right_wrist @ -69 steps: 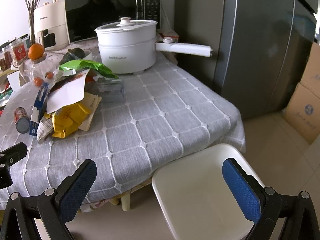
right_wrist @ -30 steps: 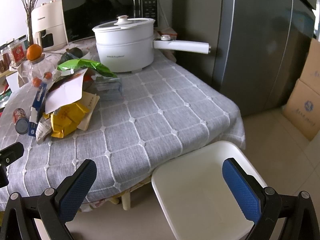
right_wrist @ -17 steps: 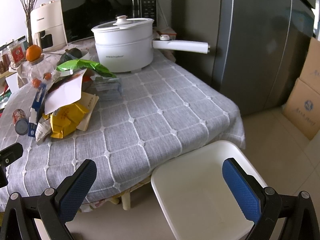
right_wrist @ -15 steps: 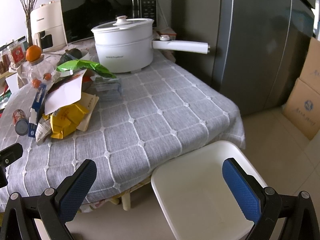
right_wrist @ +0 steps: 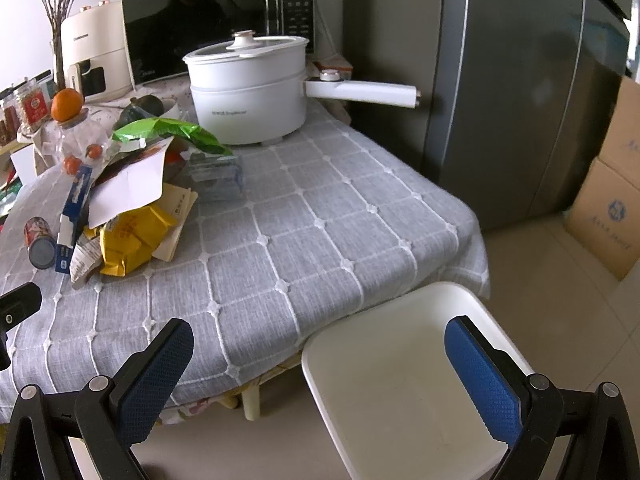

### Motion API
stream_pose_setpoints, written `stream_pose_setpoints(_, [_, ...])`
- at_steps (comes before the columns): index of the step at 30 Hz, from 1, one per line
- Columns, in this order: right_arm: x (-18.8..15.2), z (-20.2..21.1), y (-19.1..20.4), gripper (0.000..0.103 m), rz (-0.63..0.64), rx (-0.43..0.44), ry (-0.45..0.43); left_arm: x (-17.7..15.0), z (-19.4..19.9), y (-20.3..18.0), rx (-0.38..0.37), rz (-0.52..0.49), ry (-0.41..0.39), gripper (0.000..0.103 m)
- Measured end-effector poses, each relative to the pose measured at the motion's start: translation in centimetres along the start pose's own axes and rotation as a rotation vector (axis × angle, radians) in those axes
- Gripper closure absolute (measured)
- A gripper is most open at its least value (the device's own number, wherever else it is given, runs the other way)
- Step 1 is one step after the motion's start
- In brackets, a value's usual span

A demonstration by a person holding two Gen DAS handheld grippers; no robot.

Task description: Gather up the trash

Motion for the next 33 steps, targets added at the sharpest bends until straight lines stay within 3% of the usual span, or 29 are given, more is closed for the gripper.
stream_pose_setpoints(9, [0.7, 0.4, 0.6, 0.000, 0.021, -0.004, -0.017, 0.6, 0.1, 1.8, 0.007, 0.017, -0.016, 0.000])
stream_pose_setpoints(17, [3.3, 1.0, 0.3, 0.000, 0.030, -0.010, -0.038, 2.5, -0.5, 5.9, -0.034, 0.080, 0.025, 0.000])
stream_pose_setpoints(21, [5.2, 1.0, 0.6, 0.000, -0.004, 0.071, -0.013, 3.5, -2.3, 7.5, -0.058, 0.084, 0.092, 0.000])
stream_pose_setpoints(27, [7.4, -0.6, 2.2, 0.000, 0.044, 0.103, 0.008, 6.2, -5.6, 7.9, -0.002, 0.034, 0.144, 0.000])
stream_pose_setpoints(33, [5.7, -5.0, 2.7, 0.000, 0.045, 0.135, 0.101, 10.3, -10.5, 7.6, 0.031, -0.018, 0.153, 0.002])
Point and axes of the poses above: each gripper's, at about its wrist camera, not at the fingertips, and z roughly against the way its jaws point, y to its left, x to its top, the point moved 8 cm from there along -z, roughly the way its jaws point, and after that the axes turned 8 degrees about -x, right-handed, at the moved point
